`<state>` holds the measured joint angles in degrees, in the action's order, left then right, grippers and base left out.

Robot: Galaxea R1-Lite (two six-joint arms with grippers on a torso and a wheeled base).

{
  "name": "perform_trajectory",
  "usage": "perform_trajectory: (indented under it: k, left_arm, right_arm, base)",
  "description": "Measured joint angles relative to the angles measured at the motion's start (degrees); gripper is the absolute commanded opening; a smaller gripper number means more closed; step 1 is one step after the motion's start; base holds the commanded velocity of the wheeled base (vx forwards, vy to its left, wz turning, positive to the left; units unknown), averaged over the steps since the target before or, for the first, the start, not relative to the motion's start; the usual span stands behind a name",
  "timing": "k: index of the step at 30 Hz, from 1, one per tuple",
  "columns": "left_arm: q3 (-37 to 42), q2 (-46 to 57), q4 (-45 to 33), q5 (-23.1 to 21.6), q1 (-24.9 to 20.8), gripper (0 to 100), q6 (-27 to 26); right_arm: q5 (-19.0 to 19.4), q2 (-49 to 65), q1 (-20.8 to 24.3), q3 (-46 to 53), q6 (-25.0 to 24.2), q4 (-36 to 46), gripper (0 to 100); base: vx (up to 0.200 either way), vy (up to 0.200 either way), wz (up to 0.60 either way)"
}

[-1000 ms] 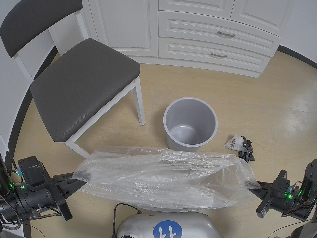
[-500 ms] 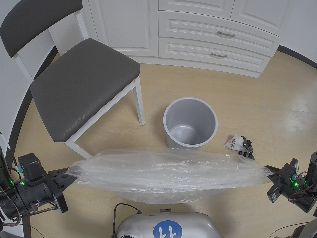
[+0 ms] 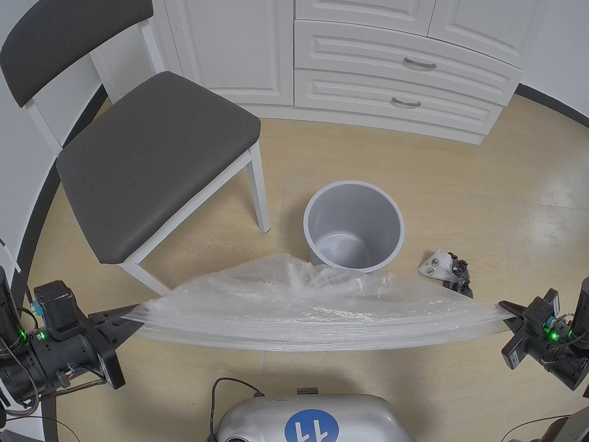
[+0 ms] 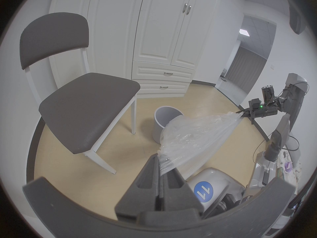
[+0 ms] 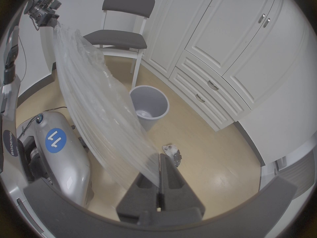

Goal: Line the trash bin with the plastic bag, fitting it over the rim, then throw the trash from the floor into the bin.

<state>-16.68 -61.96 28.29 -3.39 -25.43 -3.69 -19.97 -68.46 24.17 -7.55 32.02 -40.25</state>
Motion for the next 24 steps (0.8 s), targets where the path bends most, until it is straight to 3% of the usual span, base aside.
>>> perform_trajectory:
  k: [13, 24]
  left_arm:
    - [-0.22, -0.88, 1.07, -0.17, 2.43, 0, -0.02]
    - [-5.14, -2.86, 4.79, -0.68, -4.64, 0, 0.17]
  right_arm:
    - [0.27, 0.77, -1.63, -0.26, 0.35, 0.07, 0]
    - [3.17, 3.28, 2.52, -5.18, 2.0, 1.11, 0]
  base:
    - [0.0, 0.0, 0.0]
    - [0.0, 0.0, 0.0]
